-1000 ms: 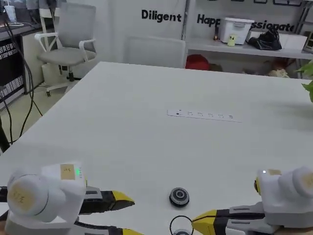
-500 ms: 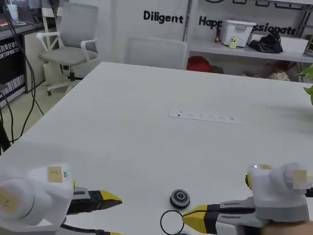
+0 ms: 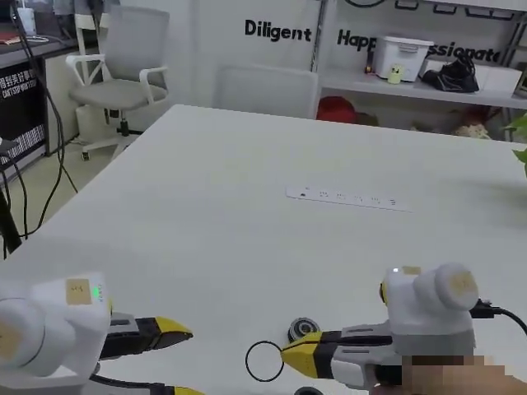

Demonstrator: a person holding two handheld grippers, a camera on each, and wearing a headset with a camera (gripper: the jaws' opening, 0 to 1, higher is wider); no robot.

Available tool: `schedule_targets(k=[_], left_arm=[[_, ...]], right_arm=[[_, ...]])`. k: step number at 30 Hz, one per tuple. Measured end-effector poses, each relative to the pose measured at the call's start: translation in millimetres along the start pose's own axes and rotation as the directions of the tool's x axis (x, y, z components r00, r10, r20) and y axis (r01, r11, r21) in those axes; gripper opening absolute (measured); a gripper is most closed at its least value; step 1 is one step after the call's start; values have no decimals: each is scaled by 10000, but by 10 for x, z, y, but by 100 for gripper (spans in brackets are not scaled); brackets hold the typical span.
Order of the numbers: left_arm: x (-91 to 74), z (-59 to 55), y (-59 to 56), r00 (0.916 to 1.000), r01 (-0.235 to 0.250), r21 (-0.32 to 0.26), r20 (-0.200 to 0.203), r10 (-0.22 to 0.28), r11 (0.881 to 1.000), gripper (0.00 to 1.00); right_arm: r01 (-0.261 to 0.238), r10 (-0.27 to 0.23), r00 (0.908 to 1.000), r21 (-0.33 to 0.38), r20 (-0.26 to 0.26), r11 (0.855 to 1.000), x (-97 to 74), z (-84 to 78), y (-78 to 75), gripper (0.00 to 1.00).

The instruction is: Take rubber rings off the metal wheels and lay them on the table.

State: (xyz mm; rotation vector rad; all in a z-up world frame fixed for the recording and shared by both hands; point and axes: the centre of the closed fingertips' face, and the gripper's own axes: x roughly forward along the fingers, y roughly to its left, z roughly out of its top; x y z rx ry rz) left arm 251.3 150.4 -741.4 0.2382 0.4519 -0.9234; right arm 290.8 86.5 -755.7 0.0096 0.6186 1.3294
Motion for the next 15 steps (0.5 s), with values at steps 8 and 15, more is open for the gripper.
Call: schedule_targets(k=[8, 15], left_arm=[[-37, -23, -12, 9999, -11, 17, -104, 11, 10000, 47], [-24, -64, -19, 9998, -26, -44, -178, 26, 10000, 47]], right_arm=[[60, -70, 9989, -210, -457, 9998, 142, -88, -18, 0], [116, -134, 9971, -246, -743, 9996, 180, -197, -55, 0]])
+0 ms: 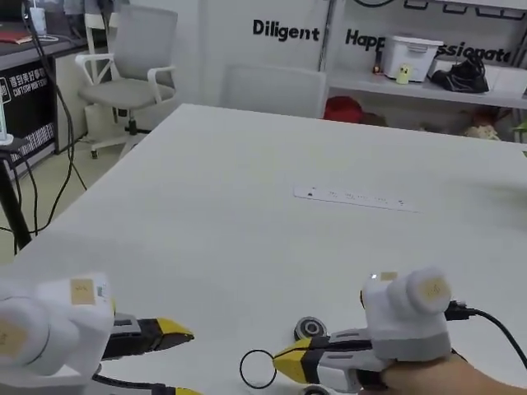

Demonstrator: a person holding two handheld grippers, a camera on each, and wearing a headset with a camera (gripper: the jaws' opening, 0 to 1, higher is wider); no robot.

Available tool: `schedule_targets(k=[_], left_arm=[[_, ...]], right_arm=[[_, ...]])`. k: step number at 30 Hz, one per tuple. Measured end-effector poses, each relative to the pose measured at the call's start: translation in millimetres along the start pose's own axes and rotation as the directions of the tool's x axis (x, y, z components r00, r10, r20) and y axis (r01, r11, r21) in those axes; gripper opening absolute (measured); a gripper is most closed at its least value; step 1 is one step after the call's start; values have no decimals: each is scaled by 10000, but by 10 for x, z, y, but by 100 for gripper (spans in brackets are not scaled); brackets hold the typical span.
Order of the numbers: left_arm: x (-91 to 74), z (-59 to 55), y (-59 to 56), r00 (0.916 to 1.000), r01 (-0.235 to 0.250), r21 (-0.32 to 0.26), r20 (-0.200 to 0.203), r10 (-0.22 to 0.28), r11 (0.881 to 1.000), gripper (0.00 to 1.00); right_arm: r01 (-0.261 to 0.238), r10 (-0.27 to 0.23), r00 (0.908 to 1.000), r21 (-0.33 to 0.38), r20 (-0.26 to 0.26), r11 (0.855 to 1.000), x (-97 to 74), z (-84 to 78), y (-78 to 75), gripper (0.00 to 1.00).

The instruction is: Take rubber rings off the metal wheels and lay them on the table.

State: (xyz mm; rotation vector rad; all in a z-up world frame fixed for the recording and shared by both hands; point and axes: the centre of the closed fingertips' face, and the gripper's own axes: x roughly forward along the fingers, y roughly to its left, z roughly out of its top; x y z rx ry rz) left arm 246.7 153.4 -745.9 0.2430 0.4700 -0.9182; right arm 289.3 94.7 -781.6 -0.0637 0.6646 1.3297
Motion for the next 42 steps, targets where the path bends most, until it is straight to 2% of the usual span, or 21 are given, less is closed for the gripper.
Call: schedule_targets(k=[4, 13, 29, 37, 42], left_arm=[[17, 10, -11, 10000, 8, -29, 36, -8, 10000, 47], [36, 19, -7, 10000, -2, -46, 11, 2, 10000, 48], [66, 45, 6, 10000, 64, -119, -72, -65, 9999, 47], [87, 71, -2, 9998, 147, -116, -129, -148, 9998, 46], [101, 56, -4, 9995, 177, -181, -246, -181, 9997, 49]], right_arm=[[95, -100, 9997, -250, -218, 9996, 5, -66, -11, 0], [247, -257, 9995, -640, -157, 9976, 9, -58, -32, 0], [420, -423, 9991, -969, -5, 9944, -68, -29, -76, 17], [451, -421, 9987, -1164, 285, 9922, -195, 28, -60, 24], [509, -468, 9983, -1265, 350, 9907, -291, 31, -54, 30]])
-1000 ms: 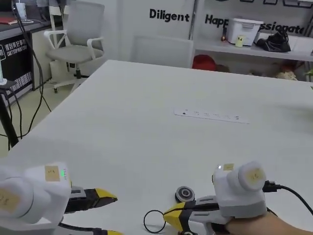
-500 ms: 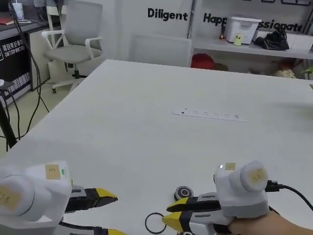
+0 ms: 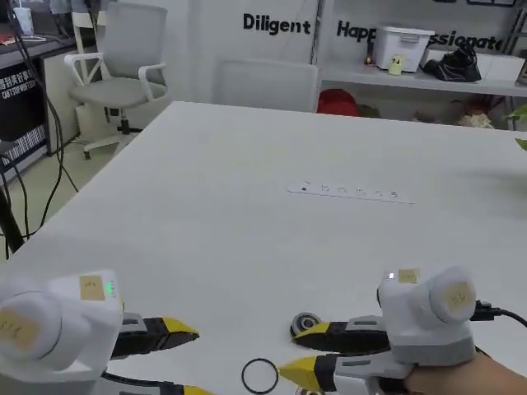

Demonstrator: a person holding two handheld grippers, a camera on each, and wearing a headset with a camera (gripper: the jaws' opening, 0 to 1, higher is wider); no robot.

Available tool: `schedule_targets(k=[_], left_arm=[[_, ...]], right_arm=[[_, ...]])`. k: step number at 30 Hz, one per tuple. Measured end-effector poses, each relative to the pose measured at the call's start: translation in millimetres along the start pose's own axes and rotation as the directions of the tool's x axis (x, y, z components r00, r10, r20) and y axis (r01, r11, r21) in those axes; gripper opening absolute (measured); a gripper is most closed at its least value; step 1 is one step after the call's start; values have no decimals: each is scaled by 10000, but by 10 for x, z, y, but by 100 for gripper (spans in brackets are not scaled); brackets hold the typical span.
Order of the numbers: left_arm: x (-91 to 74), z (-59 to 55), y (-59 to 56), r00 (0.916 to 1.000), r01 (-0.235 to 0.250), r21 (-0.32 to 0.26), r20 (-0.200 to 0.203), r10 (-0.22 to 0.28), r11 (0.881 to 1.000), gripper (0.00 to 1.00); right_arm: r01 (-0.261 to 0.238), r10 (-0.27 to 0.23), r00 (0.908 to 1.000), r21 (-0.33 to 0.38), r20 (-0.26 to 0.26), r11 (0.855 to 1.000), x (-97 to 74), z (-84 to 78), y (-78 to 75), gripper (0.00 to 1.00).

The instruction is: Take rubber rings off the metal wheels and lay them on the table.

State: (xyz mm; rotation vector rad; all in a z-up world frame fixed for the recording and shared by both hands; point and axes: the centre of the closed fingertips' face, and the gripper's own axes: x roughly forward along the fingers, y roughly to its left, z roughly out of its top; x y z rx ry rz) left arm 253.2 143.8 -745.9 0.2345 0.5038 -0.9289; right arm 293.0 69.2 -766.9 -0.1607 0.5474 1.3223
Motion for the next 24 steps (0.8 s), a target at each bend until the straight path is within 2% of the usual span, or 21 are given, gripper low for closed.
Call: schedule_targets(k=[12, 24], left_arm=[[44, 41, -43, 9999, 166, 153, -5, -166, 9997, 51], [194, 209, -125, 9984, 554, 481, 56, -557, 9973, 51]], right_arm=[[98, -95, 9999, -330, 77, 9994, -261, -20, 12, 41], [162, -170, 9998, -571, -137, 9982, -442, -162, 18, 47]])
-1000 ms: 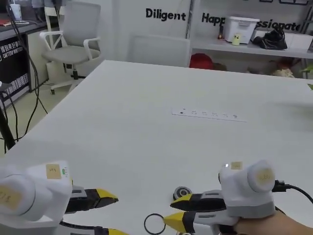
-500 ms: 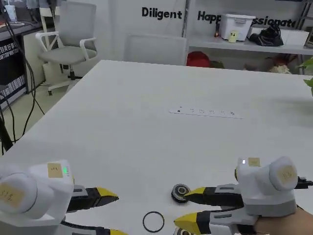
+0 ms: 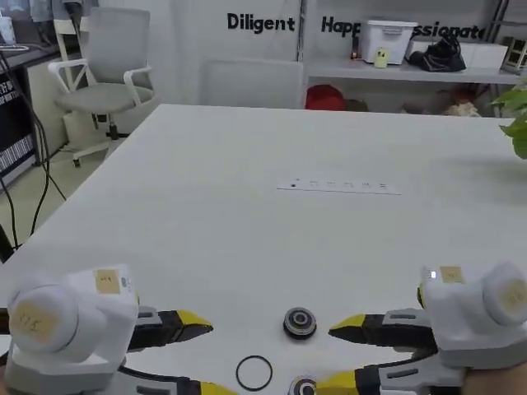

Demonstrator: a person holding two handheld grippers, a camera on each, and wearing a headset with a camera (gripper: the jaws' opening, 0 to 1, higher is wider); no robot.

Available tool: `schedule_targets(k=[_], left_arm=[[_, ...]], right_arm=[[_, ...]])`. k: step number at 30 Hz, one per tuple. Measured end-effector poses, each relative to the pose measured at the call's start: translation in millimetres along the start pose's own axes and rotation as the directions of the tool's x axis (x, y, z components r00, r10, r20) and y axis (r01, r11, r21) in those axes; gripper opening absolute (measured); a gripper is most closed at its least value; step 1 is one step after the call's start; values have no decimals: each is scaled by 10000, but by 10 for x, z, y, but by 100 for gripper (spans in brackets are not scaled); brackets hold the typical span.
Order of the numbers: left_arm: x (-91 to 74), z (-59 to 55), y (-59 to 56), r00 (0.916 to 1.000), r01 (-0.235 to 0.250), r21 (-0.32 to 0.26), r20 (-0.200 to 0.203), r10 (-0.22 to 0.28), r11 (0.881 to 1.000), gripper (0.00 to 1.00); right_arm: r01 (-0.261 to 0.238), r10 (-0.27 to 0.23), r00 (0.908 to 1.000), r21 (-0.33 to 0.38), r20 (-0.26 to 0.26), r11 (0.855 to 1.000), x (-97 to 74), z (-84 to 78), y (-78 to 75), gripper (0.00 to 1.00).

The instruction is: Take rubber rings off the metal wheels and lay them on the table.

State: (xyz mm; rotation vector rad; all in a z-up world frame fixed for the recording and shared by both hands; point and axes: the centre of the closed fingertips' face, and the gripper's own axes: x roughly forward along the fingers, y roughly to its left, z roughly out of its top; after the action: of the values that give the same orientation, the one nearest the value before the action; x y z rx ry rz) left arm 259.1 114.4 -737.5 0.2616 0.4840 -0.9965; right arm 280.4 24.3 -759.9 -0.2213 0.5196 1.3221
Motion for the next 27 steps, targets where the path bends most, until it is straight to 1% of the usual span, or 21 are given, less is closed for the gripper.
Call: schedule_targets(k=[4, 10, 15, 18, 20, 25, 27], left_arm=[[62, 36, -27, 9999, 121, 121, -20, -121, 9999, 53], [147, 68, -62, 9996, 279, 209, -26, -278, 9994, 53], [205, 90, -66, 9994, 347, 181, 29, -348, 9992, 54], [238, 80, -75, 9991, 432, 208, -26, -432, 9988, 54], [265, 74, -82, 9988, 486, 223, -58, -485, 9986, 54], [333, 83, -109, 9980, 627, 173, -49, -626, 9979, 55], [367, 85, -130, 9974, 724, 170, -62, -723, 9972, 55]], right_arm=[[14, -14, 10000, -91, -78, 10000, -38, -48, -5, 48], [-3, -2, 9998, -258, -203, 9997, -51, -102, 7, 48], [-39, 34, 9998, -239, -181, 9997, -36, -133, 8, 48], [-77, 73, 9998, -230, -170, 9997, -20, -141, 15, 49], [-137, 132, 9997, -280, -196, 9995, -8, -152, 27, 49], [-294, 293, 9995, -132, -89, 9995, 22, -149, 57, 51], [-367, 366, 9992, -60, -163, 9993, 36, -166, 65, 50]])
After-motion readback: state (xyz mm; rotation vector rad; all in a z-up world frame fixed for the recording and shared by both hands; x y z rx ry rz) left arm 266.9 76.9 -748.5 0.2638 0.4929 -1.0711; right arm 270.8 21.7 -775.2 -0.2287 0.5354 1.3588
